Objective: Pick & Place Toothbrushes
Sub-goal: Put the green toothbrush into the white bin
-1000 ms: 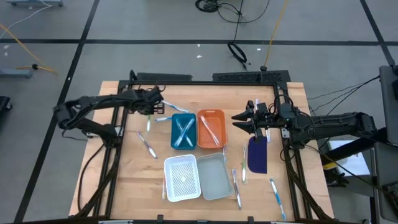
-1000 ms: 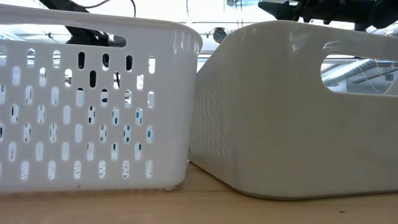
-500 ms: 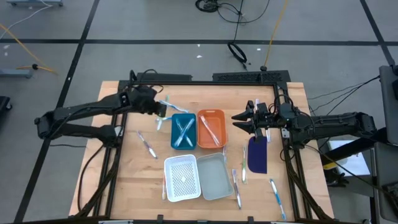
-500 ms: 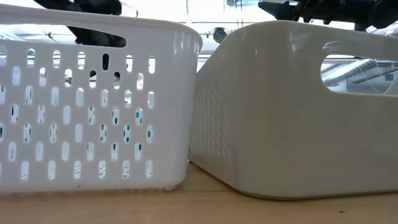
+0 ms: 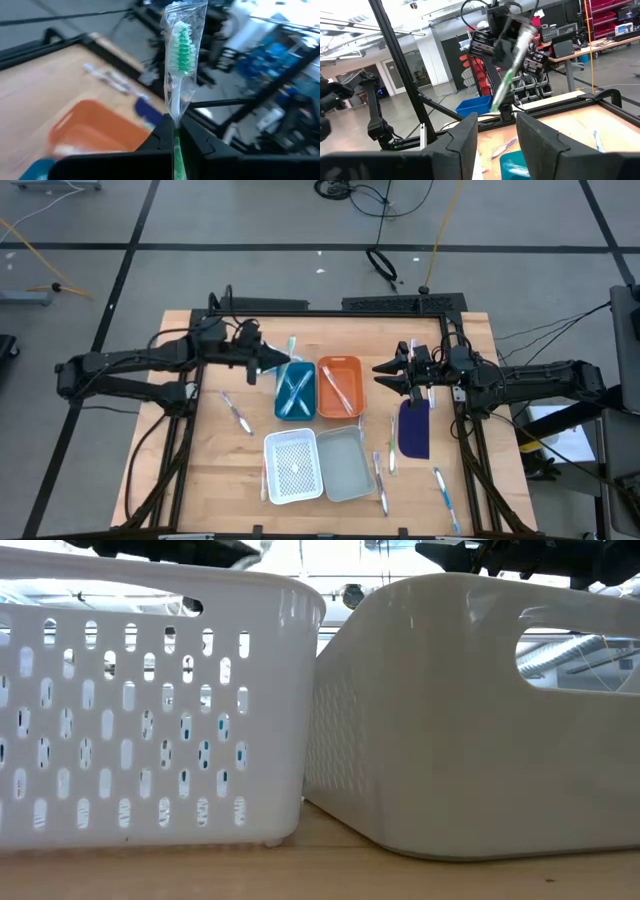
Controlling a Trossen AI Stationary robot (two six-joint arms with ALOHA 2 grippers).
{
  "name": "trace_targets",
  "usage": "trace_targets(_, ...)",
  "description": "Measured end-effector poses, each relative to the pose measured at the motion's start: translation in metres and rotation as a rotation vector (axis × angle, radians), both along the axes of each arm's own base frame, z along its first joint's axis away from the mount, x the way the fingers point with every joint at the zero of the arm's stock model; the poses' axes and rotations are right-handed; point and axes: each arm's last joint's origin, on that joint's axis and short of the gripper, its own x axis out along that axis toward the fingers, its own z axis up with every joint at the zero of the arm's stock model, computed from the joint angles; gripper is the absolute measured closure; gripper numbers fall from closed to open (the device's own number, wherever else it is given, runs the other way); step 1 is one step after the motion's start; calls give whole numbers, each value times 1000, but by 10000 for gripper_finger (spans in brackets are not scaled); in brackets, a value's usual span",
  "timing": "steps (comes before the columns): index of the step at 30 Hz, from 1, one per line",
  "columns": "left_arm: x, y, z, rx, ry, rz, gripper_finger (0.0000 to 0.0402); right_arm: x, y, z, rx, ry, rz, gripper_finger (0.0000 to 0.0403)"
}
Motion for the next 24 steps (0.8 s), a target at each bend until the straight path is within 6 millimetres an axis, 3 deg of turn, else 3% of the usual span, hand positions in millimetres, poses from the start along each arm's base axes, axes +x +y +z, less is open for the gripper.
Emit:
trace_targets(13,4,-23,17,122,-191,-250,399,0,0,0,-1,0,1,275)
trace_targets(24,5,-31,21,91,-222,-259,398,0,0,0,4,0,1,275)
